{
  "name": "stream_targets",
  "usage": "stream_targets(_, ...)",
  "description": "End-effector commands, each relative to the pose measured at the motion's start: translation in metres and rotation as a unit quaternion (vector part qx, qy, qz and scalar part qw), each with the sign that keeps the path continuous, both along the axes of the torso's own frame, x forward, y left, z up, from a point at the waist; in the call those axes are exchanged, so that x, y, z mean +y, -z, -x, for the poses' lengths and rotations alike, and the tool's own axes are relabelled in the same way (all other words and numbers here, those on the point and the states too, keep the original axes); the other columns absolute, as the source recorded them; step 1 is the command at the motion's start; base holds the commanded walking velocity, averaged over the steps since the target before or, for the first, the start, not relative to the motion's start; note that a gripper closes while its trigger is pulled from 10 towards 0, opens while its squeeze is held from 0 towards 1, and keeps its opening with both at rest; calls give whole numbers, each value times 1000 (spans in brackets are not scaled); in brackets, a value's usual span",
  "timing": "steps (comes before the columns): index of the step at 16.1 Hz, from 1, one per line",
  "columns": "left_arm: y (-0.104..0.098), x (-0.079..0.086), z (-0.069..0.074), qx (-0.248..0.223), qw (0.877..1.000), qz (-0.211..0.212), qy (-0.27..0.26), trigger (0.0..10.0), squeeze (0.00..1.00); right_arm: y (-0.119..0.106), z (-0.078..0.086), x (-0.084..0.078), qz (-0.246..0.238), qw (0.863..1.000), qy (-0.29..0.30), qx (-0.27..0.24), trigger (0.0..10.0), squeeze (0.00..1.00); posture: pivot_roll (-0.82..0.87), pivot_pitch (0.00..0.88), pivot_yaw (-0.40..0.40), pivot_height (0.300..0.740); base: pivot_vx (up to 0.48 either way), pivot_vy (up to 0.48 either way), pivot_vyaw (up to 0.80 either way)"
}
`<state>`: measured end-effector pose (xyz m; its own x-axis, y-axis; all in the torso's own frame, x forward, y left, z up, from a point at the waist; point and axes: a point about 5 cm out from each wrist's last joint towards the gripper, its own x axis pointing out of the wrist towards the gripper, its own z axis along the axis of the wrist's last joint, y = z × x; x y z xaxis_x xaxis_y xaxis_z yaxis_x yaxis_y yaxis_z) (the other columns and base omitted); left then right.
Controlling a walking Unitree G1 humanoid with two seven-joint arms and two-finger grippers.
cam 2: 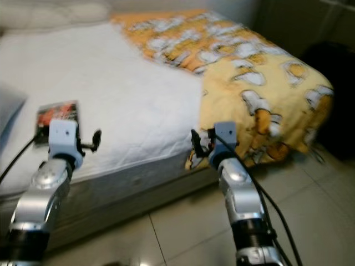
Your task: Clean up the room
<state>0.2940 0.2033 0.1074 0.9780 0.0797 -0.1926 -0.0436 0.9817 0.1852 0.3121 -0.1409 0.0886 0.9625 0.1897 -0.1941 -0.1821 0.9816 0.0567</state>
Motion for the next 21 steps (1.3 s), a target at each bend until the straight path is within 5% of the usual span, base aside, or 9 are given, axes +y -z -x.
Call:
stream_targets(1, -2, -4, -1, 3, 1000, -13, 12, 10000, 1000, -4, -3, 1, 9, 1000, -2, -9, 10000, 0, -11, 0, 12, 740, 0, -480, 794)
stream_targets(21, -2, -8, -9, 8, 1000, -16, 7, 10000, 1000, -6, -13, -5, 27, 999, 25, -26, 10000, 0, -36, 0, -1, 740, 0, -480, 750)
